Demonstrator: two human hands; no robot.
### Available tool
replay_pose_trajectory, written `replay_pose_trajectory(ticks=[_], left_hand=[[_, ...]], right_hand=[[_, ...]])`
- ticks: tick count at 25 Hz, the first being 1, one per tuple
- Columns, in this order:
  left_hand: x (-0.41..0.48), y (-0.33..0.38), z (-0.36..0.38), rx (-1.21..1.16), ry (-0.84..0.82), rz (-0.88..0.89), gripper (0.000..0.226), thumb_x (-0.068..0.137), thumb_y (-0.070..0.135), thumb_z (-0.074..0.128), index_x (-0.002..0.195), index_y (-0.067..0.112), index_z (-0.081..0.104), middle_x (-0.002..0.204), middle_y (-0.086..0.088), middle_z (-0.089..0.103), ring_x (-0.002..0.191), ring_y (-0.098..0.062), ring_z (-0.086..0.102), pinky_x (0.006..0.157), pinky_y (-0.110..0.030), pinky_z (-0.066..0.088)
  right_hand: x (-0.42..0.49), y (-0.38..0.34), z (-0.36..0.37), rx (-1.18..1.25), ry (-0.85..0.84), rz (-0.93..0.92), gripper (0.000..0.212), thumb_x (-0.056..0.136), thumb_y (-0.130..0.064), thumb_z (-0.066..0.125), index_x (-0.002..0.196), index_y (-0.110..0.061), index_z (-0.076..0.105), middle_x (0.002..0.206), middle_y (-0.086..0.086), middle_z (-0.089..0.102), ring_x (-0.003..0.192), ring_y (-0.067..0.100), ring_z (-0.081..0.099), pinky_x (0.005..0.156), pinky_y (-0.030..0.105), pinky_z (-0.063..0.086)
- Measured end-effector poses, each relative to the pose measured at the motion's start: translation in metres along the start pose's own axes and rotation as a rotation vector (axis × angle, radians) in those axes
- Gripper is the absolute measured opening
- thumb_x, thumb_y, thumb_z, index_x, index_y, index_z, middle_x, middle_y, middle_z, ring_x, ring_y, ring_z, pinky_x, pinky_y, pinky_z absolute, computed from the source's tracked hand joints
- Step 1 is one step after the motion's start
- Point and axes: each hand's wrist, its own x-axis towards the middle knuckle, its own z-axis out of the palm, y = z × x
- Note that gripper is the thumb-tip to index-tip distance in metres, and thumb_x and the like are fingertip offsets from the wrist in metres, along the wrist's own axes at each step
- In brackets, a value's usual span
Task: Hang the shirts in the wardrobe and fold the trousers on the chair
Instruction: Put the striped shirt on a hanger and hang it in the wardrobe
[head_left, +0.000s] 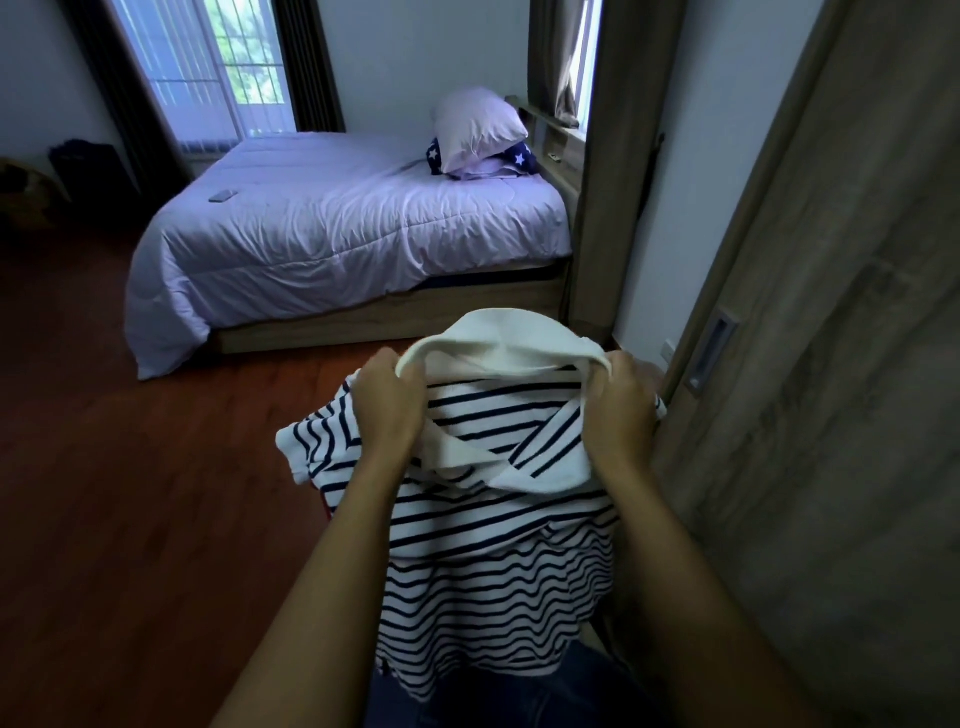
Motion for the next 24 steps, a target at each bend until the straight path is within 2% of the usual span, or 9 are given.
replay_pose_trajectory(ticks=[2,4,8,10,12,16,19,21,24], left_hand=[[0.002,0.013,-0.024,-0.16,0.143,-0.044,0.014,0.082,0.01,0.04,0.074,0.008,0.051,0.068,-0.006,0.052,0.064,-0.026,0.044,0.059,-0.027,0.022],[0.002,0.026,-0.048,-0.227,0.246,0.096,0.015,0.077,0.008,0.037,0.074,0.01,0.052,0.069,-0.005,0.054,0.068,-0.023,0.046,0.062,-0.028,0.028],[0.004,0.061,-0.09,-0.343,0.202,0.337,0.019,0.074,0.005,0.039,0.072,0.019,0.052,0.064,0.003,0.051,0.067,-0.017,0.046,0.064,-0.031,0.036],[0.002,0.075,-0.114,-0.414,0.103,0.441,0.018,0.074,0.006,0.041,0.066,0.021,0.048,0.058,0.007,0.047,0.06,-0.012,0.042,0.06,-0.031,0.035],[-0.007,0.081,-0.14,-0.436,-0.105,0.556,0.015,0.074,0.014,0.046,0.068,0.026,0.054,0.062,0.01,0.056,0.061,-0.003,0.048,0.061,-0.027,0.04],[-0.04,0.079,-0.182,-0.182,-0.493,0.708,0.013,0.077,0.039,0.07,0.083,0.03,0.064,0.078,0.017,0.066,0.072,0.01,0.057,0.067,-0.01,0.041],[-0.068,0.081,-0.188,-0.052,-0.375,0.766,0.036,0.073,0.052,0.071,0.071,0.019,0.057,0.065,0.003,0.06,0.068,-0.016,0.059,0.062,-0.031,0.042],[-0.086,0.09,-0.184,-0.104,-0.219,0.759,0.038,0.08,0.046,0.069,0.072,0.013,0.052,0.065,-0.006,0.059,0.07,-0.03,0.058,0.061,-0.037,0.04],[-0.125,0.121,-0.171,-0.433,-0.23,0.725,0.032,0.084,0.03,0.068,0.068,0.013,0.046,0.059,0.001,0.051,0.06,-0.015,0.049,0.056,-0.027,0.034]], right_hand=[[0.008,-0.019,-0.028,0.119,0.07,0.045,0.019,0.098,-0.012,0.04,0.099,-0.004,0.057,0.086,0.01,0.058,0.08,0.025,0.055,0.065,0.03,0.036],[0.015,-0.038,-0.057,0.13,0.169,-0.051,0.019,0.095,-0.007,0.04,0.099,-0.005,0.059,0.091,0.015,0.063,0.083,0.028,0.058,0.065,0.028,0.034],[0.017,-0.082,-0.118,0.09,0.353,-0.158,0.023,0.093,-0.007,0.042,0.102,-0.011,0.063,0.094,0.013,0.067,0.084,0.028,0.059,0.063,0.023,0.028],[0.008,-0.1,-0.147,0.073,0.431,-0.176,0.022,0.092,-0.009,0.044,0.1,-0.013,0.063,0.094,0.011,0.068,0.084,0.028,0.059,0.063,0.024,0.029],[-0.01,-0.115,-0.17,0.067,0.499,-0.178,0.02,0.093,-0.012,0.046,0.1,-0.013,0.065,0.095,0.01,0.069,0.085,0.026,0.06,0.064,0.02,0.028],[-0.062,-0.136,-0.209,0.039,0.588,-0.161,0.017,0.093,-0.016,0.049,0.097,-0.015,0.065,0.093,0.008,0.069,0.083,0.026,0.059,0.064,0.023,0.03],[-0.102,-0.138,-0.238,-0.023,0.643,-0.139,0.016,0.092,-0.018,0.049,0.094,-0.017,0.065,0.089,0.006,0.069,0.078,0.026,0.058,0.065,0.028,0.033],[-0.125,-0.135,-0.26,-0.068,0.666,-0.111,0.014,0.091,-0.017,0.051,0.092,-0.017,0.065,0.085,0.006,0.069,0.073,0.023,0.056,0.061,0.024,0.029],[-0.149,-0.124,-0.299,-0.139,0.695,-0.006,0.012,0.091,-0.017,0.053,0.091,-0.016,0.065,0.085,0.007,0.069,0.072,0.023,0.054,0.061,0.024,0.028]])
